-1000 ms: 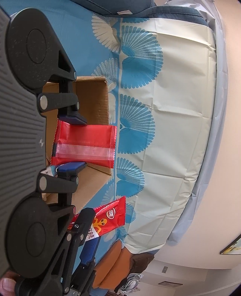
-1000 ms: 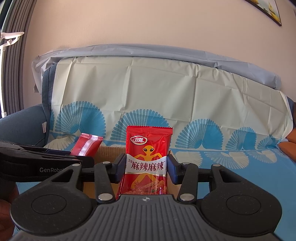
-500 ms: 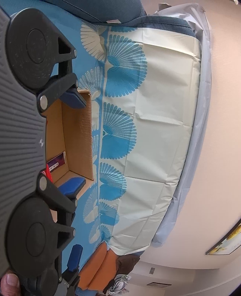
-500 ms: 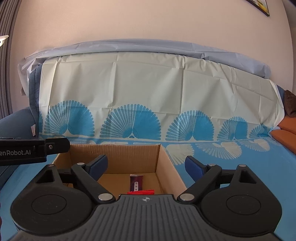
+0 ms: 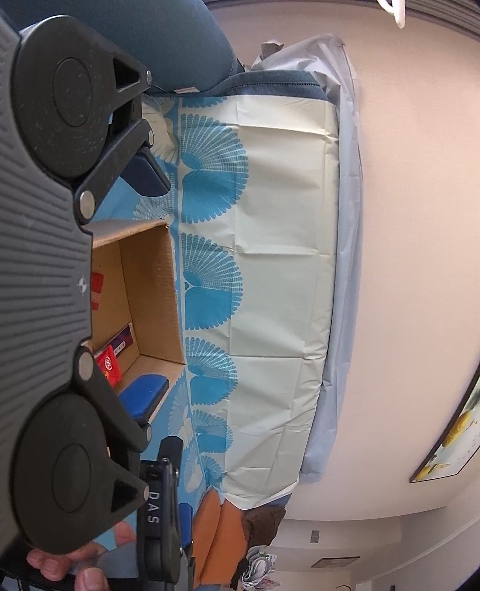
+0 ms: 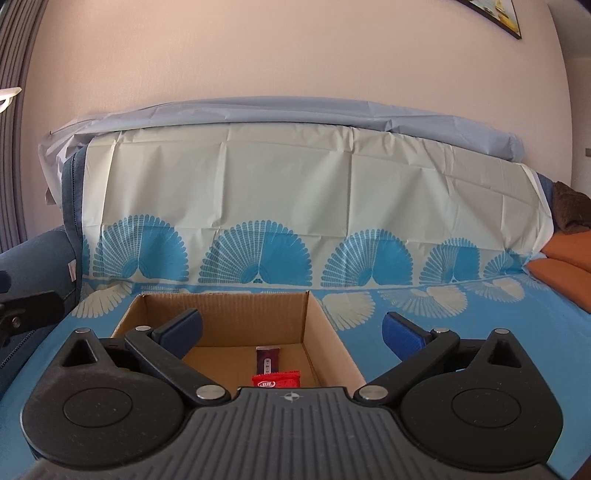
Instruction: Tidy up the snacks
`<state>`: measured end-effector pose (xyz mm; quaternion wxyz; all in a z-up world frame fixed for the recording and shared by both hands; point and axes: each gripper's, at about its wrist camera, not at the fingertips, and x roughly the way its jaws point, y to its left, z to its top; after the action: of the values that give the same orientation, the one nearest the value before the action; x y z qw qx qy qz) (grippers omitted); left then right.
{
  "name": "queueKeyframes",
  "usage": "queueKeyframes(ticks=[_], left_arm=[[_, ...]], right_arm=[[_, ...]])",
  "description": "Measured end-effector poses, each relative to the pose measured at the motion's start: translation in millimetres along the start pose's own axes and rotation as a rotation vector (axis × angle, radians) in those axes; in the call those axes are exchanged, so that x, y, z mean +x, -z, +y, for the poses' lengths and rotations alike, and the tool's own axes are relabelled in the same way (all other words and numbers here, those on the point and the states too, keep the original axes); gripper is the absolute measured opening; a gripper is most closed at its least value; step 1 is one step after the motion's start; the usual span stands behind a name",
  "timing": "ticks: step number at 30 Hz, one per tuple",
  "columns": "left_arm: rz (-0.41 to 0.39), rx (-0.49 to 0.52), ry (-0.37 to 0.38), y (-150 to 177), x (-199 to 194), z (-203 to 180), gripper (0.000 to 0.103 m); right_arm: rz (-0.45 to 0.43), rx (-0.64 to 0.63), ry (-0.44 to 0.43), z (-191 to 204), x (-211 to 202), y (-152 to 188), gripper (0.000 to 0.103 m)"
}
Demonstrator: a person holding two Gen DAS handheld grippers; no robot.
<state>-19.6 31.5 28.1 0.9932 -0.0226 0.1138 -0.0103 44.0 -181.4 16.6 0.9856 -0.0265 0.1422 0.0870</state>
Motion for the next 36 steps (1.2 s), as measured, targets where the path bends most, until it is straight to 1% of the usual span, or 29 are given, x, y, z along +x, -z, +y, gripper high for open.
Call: queueKeyframes(ticks=[2,3,5,7,9,11,13,14,16,18,22,28,31,36], left_arm=[[0.04,-0.019,0.006,9,-12,-4,0.103],[0.077,-0.041,-0.006,12,-16,-7,0.103],[0.136,-0.119,-0.031,16,-22,-8,0.102],[0.203,-0.193,-0.066,24,-28,-8,0.103],[0.287,-0.208,-0.094,35,-28,-11,0.103],[0.343,-0.188,-0.105,42,-25,-17,0.103],[0.353,-0.139,-0.1,45,-21,-23,0.103],[0.355,-0.12,-0.103,47,-20,-26,0.103],[0.364,-0.106,-0.112,50,-18,-26,0.103],[0.374,-0.111,-0.109,52,-16,-25,0.103],[0.394,-0.13,-0.111,54,-13,-23,0.103],[0.416,-0.161,-0.121,56,-10,-18,0.103],[0.421,-0.184,-0.124,56,-9,-15,0.103],[0.412,-0.173,-0.127,55,-9,-18,0.103]], right_arm=[[0.014,0.031,-0.003,-6,-13,3,0.102],[0.025,0.044,-0.008,-9,-20,7,0.102],[0.056,0.06,-0.028,-14,-31,16,0.102],[0.071,0.047,-0.055,-19,-44,27,0.102],[0.081,0.015,-0.063,-20,-55,34,0.102],[0.072,-0.025,-0.058,-19,-67,43,0.102],[0.1,-0.05,-0.04,-18,-70,57,0.102],[0.115,-0.042,-0.039,-19,-70,61,0.102],[0.129,-0.026,-0.038,-19,-69,62,0.102],[0.141,-0.025,-0.046,-17,-64,61,0.102],[0.197,0.001,-0.061,-11,-52,62,0.102],[0.205,-0.036,-0.079,4,-49,64,0.102],[0.211,-0.038,-0.084,4,-48,64,0.102],[0.211,-0.044,-0.079,3,-48,64,0.102]])
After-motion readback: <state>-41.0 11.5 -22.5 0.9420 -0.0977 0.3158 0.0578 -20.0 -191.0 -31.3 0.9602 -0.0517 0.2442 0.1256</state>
